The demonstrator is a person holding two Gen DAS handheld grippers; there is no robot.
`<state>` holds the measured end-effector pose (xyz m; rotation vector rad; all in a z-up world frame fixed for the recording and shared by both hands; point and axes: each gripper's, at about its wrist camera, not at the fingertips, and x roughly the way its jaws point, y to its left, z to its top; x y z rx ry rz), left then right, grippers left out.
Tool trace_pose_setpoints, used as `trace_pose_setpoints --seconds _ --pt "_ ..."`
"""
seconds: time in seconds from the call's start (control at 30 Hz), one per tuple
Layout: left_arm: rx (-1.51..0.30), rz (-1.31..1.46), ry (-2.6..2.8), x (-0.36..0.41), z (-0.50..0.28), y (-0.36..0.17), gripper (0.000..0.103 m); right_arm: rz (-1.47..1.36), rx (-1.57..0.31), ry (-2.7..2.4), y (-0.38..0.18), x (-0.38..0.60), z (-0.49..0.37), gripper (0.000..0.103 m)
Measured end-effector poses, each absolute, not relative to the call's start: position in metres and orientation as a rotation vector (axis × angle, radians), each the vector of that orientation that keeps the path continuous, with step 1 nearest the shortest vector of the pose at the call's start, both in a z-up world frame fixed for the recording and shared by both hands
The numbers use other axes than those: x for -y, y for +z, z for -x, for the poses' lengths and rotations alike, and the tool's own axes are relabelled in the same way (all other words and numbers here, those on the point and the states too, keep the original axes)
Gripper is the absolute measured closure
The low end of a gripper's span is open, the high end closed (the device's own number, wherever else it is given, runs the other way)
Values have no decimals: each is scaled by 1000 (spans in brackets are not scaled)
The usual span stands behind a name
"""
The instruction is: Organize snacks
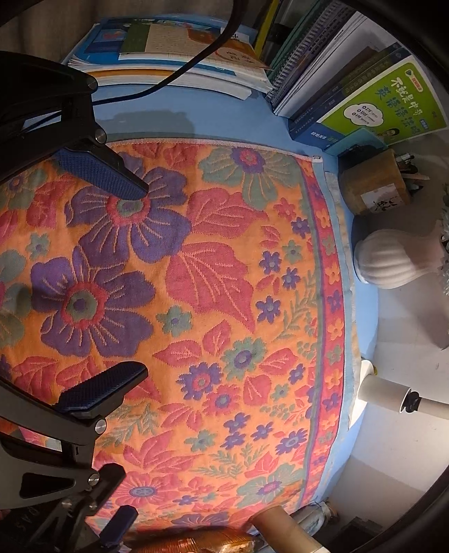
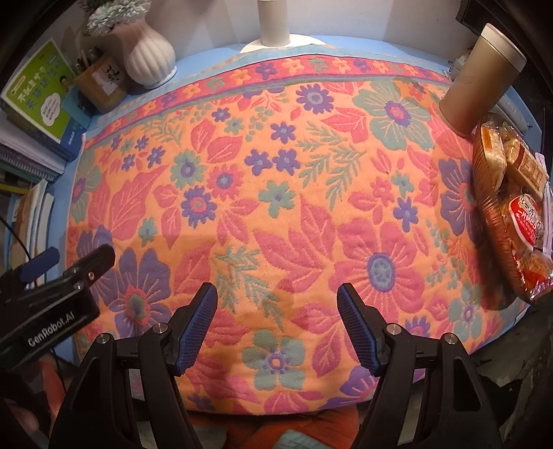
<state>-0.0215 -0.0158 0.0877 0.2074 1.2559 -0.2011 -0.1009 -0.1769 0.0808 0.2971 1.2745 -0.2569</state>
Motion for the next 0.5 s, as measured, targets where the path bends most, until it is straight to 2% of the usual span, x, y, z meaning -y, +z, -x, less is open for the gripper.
trace_pose_setpoints --seconds 0.5 --pt "-1230 -196 -153 42 13 99 10 -251 -1256 -222 93 205 88 32"
